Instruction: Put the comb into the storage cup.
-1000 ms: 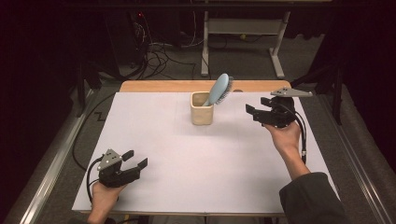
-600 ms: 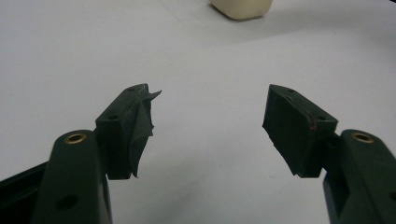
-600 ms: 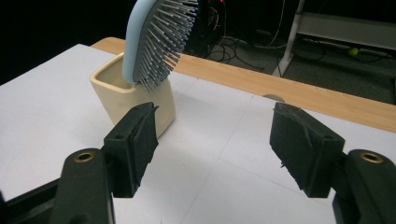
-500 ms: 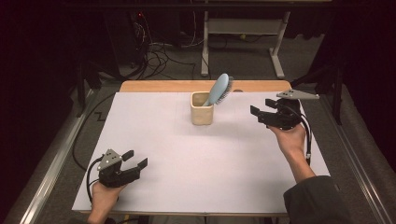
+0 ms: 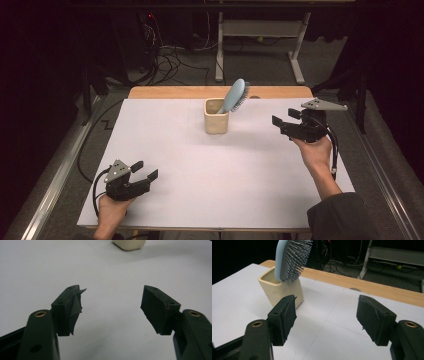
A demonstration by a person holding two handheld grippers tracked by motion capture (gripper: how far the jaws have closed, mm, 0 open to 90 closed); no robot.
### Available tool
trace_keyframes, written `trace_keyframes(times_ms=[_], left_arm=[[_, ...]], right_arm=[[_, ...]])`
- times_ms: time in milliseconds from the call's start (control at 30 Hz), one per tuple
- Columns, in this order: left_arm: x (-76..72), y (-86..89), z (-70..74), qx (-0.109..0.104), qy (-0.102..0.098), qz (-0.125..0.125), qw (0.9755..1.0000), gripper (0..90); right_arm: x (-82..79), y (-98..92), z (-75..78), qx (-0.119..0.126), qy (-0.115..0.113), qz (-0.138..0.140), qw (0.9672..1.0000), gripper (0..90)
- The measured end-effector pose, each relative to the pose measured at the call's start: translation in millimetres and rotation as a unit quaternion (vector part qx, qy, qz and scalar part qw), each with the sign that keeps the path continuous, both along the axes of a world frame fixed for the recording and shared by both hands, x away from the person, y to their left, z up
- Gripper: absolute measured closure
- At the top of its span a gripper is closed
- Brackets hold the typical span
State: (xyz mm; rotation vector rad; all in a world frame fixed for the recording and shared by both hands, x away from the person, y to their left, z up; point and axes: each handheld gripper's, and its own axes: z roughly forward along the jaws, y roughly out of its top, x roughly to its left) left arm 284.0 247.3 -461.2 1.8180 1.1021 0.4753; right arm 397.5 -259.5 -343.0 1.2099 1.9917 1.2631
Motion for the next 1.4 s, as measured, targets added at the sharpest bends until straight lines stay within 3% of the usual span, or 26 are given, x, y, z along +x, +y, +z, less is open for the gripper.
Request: trace_keyframes(times_ms=[1400], left_arm=[[0.0,0.0,-0.1,-0.001,-0.001,0.002,1.0,33.2]], right_arm=[[-27.2,-23.0,-4.0,0.005,-0.016,-0.004,0.9998,31.3]])
